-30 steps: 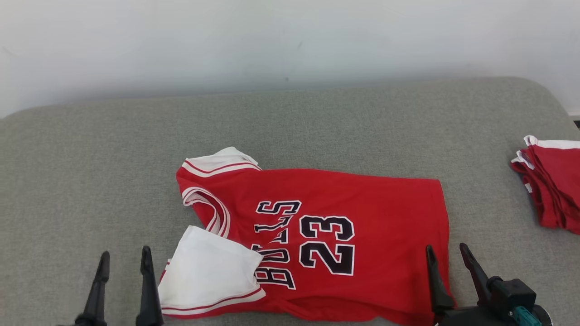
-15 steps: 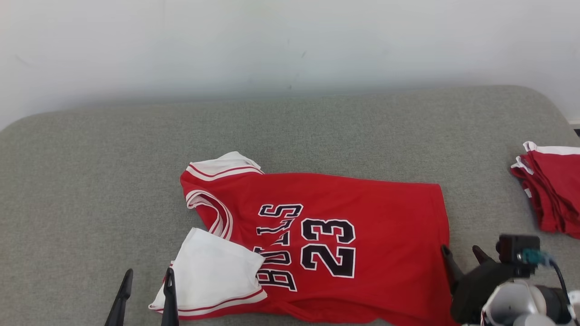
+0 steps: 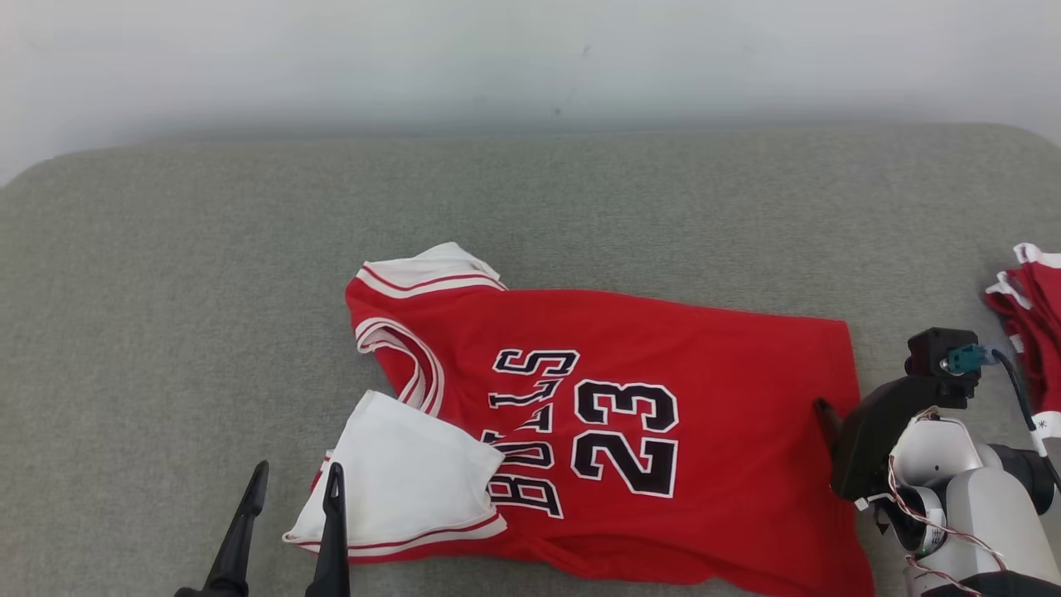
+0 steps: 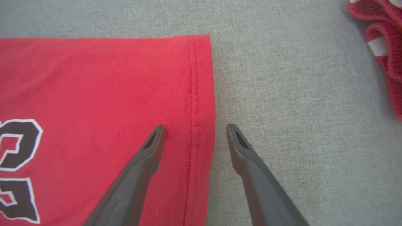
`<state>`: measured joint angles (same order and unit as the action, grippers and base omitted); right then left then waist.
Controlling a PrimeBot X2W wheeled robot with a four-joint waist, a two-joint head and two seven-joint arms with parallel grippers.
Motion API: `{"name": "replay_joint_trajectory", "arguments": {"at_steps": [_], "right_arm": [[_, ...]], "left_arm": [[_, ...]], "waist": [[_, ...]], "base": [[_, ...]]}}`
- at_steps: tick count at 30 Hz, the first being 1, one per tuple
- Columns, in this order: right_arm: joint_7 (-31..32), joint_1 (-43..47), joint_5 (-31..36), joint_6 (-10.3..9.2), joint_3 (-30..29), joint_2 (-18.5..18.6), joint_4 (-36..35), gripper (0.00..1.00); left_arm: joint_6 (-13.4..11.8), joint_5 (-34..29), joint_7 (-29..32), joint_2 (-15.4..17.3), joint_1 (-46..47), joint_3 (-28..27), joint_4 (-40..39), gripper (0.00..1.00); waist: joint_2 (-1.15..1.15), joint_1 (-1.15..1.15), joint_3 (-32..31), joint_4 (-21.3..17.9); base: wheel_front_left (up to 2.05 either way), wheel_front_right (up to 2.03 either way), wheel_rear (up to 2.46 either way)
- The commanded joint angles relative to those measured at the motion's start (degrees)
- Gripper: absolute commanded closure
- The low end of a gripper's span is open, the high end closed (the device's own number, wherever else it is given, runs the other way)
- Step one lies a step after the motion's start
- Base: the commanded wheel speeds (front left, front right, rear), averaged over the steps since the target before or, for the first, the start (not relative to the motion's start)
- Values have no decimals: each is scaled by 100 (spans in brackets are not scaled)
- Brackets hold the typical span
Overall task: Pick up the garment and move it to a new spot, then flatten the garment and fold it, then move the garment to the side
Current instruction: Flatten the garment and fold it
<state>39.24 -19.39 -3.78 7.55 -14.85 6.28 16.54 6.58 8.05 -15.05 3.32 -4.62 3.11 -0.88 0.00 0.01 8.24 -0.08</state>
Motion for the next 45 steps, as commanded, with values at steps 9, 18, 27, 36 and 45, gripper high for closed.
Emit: {"name": "replay_joint_trajectory", "arguments": {"at_steps": [9, 18, 27, 36, 45], "right_arm": [[-156, -121, 134, -12, -94, -56, 288, 48], [-599, -368, 299, -12, -227, 20, 385, 100], [-1150, -1363, 391, -12, -420, 101, 883, 100], [-1908, -2535, 981, -12, -856, 523, 1659, 100], [-2162, -3135, 1370, -12, -1236, 473, 2309, 0]], "left_arm": [[52, -79, -17, -29, -20, -67, 31, 0], [83, -91, -17, -39, 9, -41, 65, 0], [86, -146, -17, -39, 162, 26, -6, 0], [88, -156, -17, -41, 451, 206, -216, 0], [84, -115, -17, -43, 603, 300, -329, 0]], "waist": [[0, -1, 57, 111], [0, -1, 91, 98], [0, -1, 367, 219], [0, -1, 850, 727], [0, -1, 1077, 987]], "base": [[0, 0, 0], [0, 0, 0], [0, 0, 0], [0, 0, 0], [0, 0, 0]]}}
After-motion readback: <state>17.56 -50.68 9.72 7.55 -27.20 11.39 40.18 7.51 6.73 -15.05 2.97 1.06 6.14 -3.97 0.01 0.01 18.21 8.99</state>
